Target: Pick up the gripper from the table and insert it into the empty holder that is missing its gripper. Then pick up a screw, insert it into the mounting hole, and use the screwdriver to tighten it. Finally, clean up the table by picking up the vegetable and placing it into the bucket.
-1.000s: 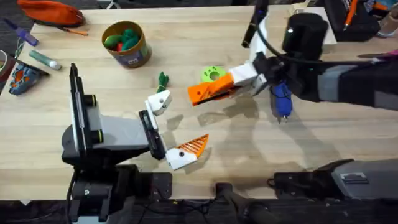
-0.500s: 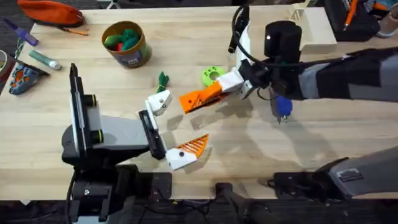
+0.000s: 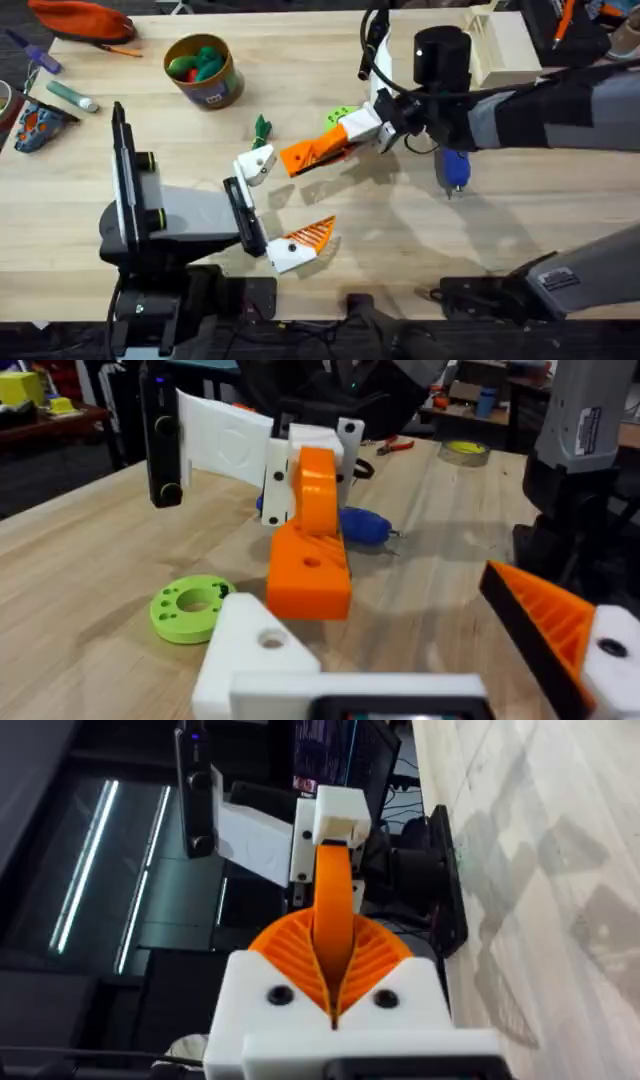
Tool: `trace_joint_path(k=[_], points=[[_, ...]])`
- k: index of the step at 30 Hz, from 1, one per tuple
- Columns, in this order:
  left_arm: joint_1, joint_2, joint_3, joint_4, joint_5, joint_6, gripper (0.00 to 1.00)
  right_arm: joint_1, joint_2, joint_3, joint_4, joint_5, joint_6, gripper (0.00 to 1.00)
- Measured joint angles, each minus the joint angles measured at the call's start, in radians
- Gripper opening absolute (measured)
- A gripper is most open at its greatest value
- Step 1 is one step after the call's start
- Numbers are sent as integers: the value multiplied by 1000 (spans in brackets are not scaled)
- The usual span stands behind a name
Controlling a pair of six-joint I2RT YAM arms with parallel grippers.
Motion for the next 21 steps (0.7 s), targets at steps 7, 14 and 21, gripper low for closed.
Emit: trace_joint_path(k=[7,14,21], points=[[0,0,0,0,0,0,985,14,0,0,-3,0,-16,9],[0,0,0,0,0,0,985,18,0,0,-12,4,-37,9],[0,0,0,0,0,0,985,34,0,1,-68,18,-41,9]])
